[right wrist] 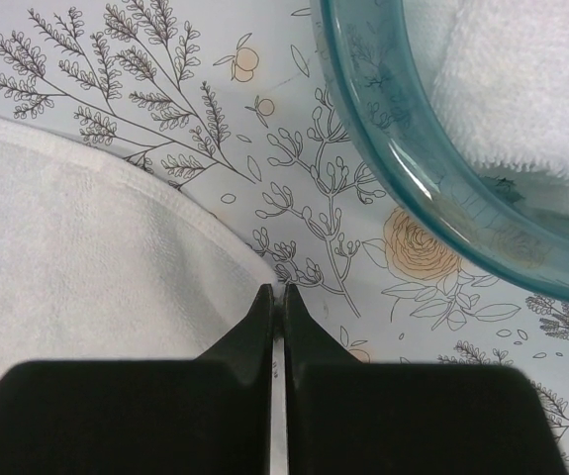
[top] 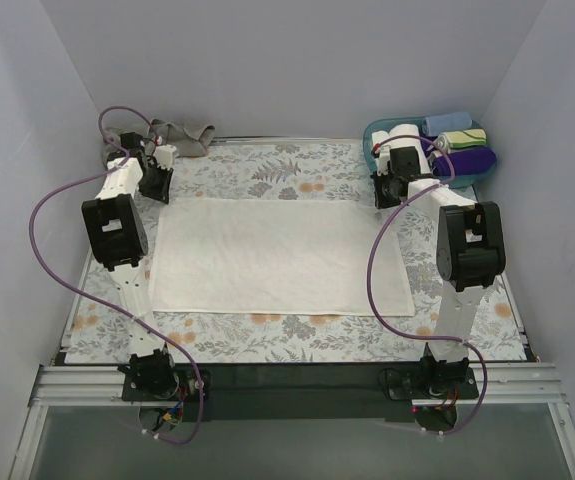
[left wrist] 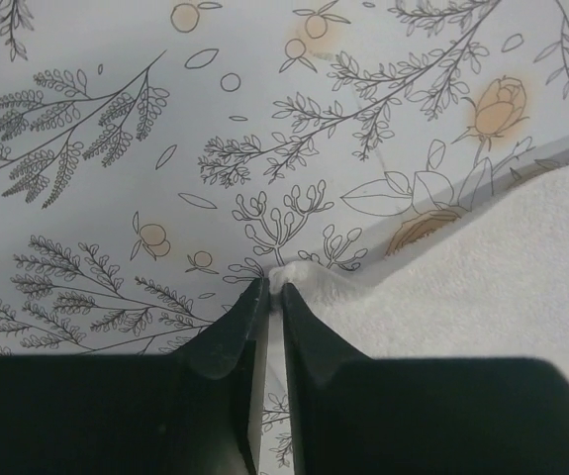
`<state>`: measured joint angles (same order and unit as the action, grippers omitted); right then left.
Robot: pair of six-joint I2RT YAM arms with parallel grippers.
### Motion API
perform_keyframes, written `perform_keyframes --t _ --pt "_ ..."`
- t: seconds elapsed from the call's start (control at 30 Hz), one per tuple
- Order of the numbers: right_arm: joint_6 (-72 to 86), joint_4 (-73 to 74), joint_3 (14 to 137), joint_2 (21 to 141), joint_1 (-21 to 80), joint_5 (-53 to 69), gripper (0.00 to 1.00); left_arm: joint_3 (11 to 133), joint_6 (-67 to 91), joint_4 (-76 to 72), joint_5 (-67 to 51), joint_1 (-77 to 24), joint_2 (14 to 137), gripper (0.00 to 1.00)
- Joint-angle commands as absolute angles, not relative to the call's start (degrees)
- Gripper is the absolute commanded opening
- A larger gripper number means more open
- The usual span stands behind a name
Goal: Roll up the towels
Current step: Flatten the towel
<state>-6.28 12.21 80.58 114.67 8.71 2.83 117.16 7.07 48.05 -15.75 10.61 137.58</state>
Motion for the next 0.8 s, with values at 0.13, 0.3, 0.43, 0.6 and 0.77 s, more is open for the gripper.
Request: perform_keyframes --t 0.13,0.3,0.43,0.6,0.77 --pt "-8.1 13.6 85.4 114.3 7.8 3.3 0.01 120.2 7.5 48.6 -20.6 12.1 136.1 0.0" --pt "-9.1 14.9 87.4 113.6 6.6 4.7 0.01 125.1 6.1 51.5 -24.4 14.1 135.2 0.0" --pt "-9.9 15.6 87.5 112.5 6.2 6.7 0.01 125.7 4.9 52.6 -27.7 15.3 133.0 0.0" --pt "-11.7 16.9 86.1 110.2 6.0 8.1 0.01 121.2 3.2 52.9 -32.1 16.1 128.8 0.0" --pt "-14.3 19.0 84.9 107.3 5.4 9.9 0.01 116.2 0.3 55.3 -34.5 18.5 124.2 0.0"
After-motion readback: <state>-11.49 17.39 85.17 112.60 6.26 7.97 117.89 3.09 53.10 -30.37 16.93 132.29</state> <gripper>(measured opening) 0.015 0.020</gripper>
